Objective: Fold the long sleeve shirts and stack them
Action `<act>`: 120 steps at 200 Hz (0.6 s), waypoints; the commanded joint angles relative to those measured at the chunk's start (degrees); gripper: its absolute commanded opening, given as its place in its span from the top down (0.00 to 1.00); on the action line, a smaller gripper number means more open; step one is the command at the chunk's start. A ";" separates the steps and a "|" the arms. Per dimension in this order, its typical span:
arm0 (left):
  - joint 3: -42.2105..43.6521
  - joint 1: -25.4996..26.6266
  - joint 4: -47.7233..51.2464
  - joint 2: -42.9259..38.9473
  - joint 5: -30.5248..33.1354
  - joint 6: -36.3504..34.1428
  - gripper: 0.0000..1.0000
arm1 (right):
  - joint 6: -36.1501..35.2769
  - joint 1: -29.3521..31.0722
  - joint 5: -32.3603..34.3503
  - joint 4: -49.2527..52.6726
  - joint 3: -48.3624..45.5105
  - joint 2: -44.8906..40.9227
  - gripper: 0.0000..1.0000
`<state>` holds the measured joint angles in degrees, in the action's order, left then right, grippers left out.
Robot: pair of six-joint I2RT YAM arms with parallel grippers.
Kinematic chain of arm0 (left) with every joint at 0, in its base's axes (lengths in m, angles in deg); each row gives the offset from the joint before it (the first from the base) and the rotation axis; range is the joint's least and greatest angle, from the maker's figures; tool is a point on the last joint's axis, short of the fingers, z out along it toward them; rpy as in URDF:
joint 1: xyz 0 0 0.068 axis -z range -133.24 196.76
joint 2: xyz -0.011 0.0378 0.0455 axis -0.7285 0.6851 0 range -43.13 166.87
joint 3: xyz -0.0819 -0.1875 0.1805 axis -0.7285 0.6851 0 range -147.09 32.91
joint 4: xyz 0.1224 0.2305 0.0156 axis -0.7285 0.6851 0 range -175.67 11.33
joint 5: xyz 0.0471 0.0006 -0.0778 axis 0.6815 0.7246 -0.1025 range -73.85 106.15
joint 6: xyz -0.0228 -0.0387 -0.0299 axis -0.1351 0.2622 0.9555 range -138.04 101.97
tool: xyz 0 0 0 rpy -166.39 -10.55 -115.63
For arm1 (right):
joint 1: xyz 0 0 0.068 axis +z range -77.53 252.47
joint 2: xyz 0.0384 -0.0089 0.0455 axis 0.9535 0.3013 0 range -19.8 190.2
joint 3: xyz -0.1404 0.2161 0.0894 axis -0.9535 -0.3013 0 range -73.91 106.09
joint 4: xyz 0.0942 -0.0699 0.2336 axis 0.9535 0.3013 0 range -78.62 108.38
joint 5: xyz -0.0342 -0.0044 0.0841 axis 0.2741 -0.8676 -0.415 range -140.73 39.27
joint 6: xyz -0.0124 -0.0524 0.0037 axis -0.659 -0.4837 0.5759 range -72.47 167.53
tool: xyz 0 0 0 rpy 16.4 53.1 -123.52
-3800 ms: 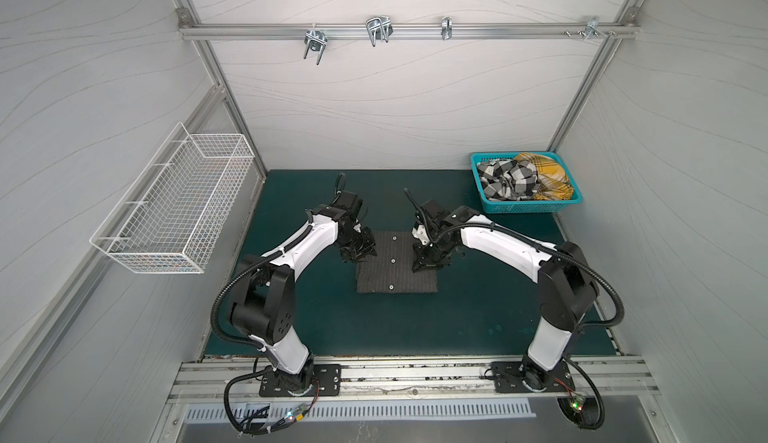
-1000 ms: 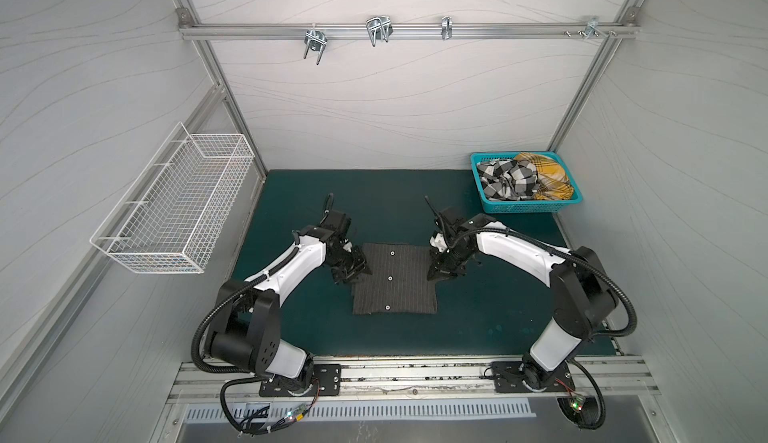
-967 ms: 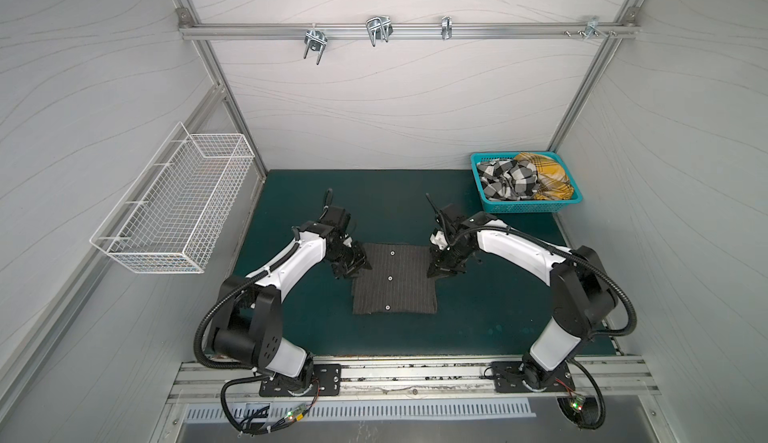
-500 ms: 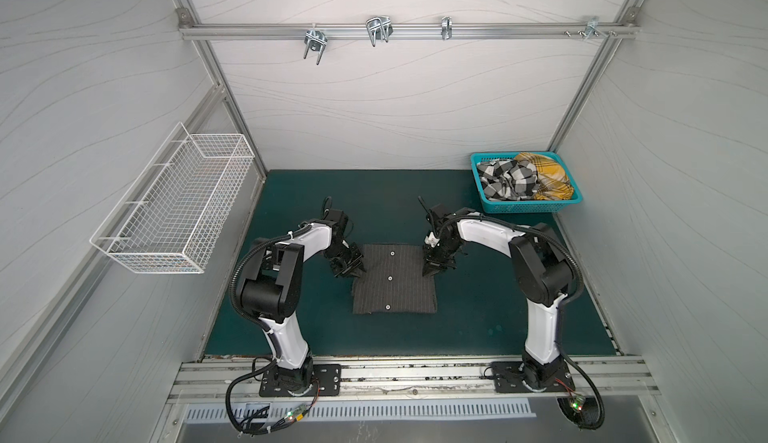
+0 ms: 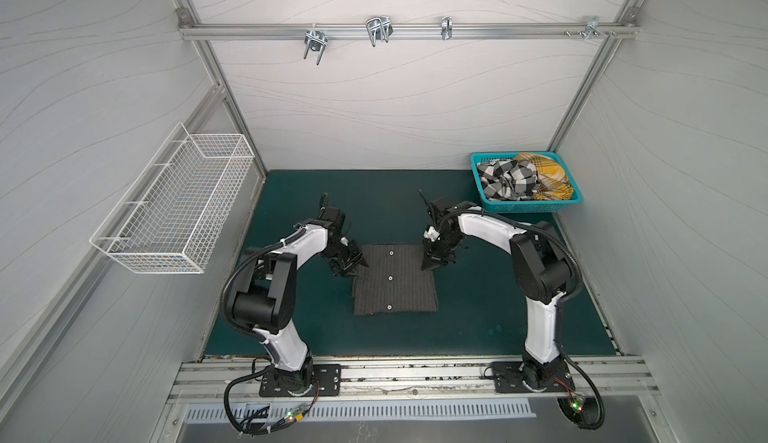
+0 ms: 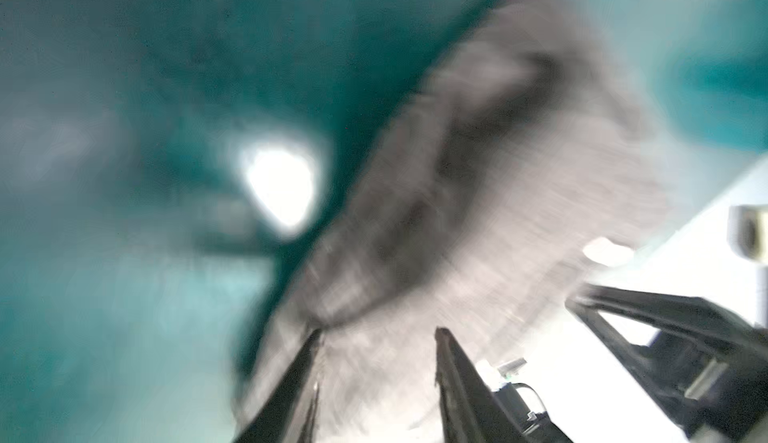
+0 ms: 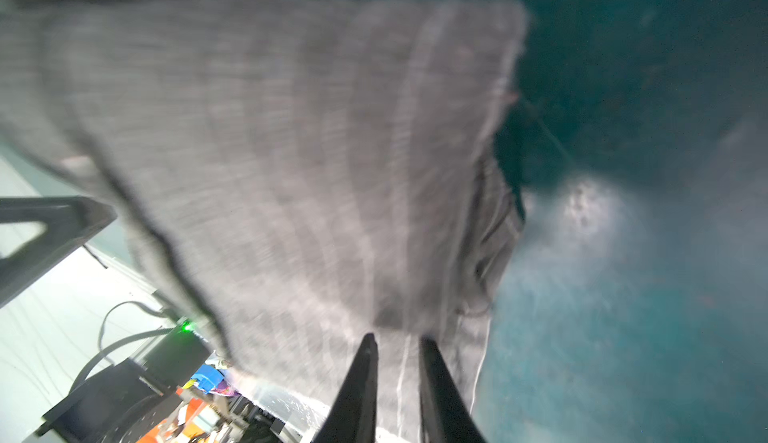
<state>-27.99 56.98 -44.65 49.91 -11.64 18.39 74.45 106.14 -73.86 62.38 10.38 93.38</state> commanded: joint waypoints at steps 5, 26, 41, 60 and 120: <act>-5.03 0.07 1.85 -13.61 6.20 -4.18 0.42 | -2.12 0.16 1.39 6.36 1.38 -7.94 0.77; 1.08 -1.10 -1.72 -22.70 11.17 -4.51 0.33 | -1.97 0.10 1.73 7.13 -0.95 -12.78 0.76; 6.28 -4.77 -3.61 -26.93 8.12 -1.82 0.30 | -1.31 0.11 1.87 6.65 -3.86 -16.35 0.75; 11.88 -9.22 -2.86 -28.34 2.52 0.66 0.31 | -0.68 0.17 1.84 5.45 -8.07 -20.09 0.69; 19.71 -12.33 0.97 -25.34 -1.18 -0.17 0.29 | 0.00 0.12 -0.47 1.38 -14.63 -21.24 0.65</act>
<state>-6.62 44.93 -45.35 22.98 -12.04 18.85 74.12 106.14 -72.88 65.03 -3.36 71.96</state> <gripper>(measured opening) 0.712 0.350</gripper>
